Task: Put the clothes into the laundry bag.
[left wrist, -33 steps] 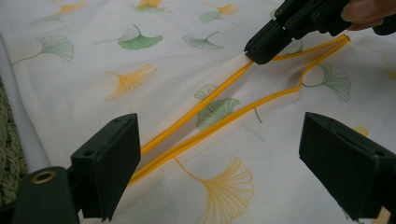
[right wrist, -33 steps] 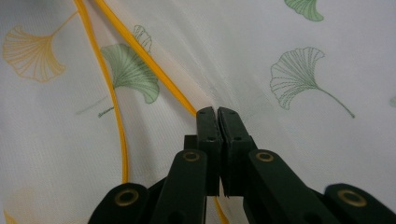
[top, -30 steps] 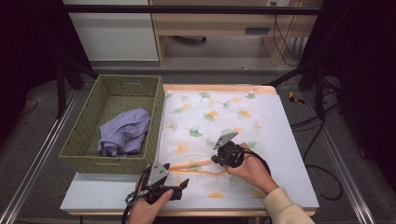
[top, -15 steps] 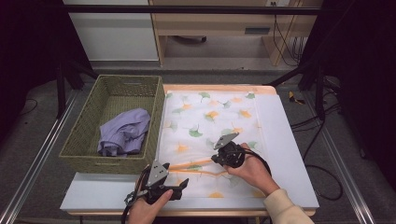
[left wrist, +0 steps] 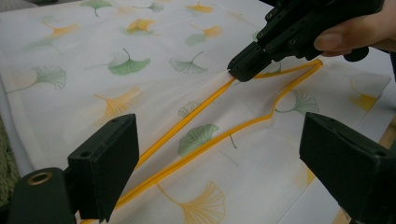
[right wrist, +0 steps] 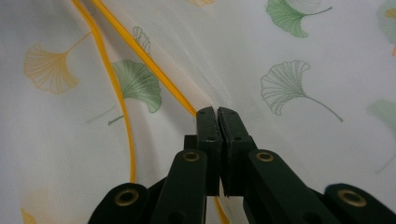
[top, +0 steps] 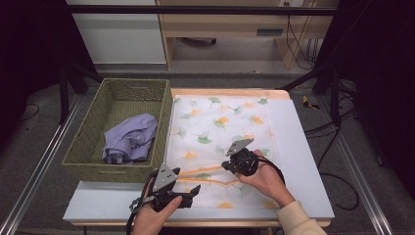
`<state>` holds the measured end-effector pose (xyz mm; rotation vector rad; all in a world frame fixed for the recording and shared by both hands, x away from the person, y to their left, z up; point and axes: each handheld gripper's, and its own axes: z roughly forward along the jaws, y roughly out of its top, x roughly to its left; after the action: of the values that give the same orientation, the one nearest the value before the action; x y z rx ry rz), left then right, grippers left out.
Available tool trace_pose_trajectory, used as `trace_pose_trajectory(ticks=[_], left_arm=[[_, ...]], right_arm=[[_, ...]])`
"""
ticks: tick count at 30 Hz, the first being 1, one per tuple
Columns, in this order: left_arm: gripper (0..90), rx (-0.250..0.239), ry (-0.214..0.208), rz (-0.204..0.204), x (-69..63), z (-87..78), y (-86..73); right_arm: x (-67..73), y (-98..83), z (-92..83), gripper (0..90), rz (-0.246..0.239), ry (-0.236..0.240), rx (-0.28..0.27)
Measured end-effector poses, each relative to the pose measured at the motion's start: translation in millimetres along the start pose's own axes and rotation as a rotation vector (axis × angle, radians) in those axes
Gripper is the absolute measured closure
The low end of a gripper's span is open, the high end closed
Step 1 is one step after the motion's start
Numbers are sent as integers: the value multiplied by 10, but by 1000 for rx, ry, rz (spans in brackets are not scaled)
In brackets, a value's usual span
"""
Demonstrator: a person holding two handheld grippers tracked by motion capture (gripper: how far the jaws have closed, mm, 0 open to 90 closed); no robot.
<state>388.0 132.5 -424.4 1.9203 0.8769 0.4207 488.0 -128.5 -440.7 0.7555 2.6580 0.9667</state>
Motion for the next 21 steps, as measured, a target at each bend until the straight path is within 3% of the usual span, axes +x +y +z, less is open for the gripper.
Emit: trace_pose_trajectory(ticks=[7,14,21], left_arm=[[115,37,26,15,48,-54,184],[96,72,46,25,98,-126,381],[95,97,82,61,216,-198,520]], right_arm=[[44,10,-10,885,-13,-53,-23],[57,25,-65,885,0,-59,-94],[52,34,-138,885,15,-56,-160]])
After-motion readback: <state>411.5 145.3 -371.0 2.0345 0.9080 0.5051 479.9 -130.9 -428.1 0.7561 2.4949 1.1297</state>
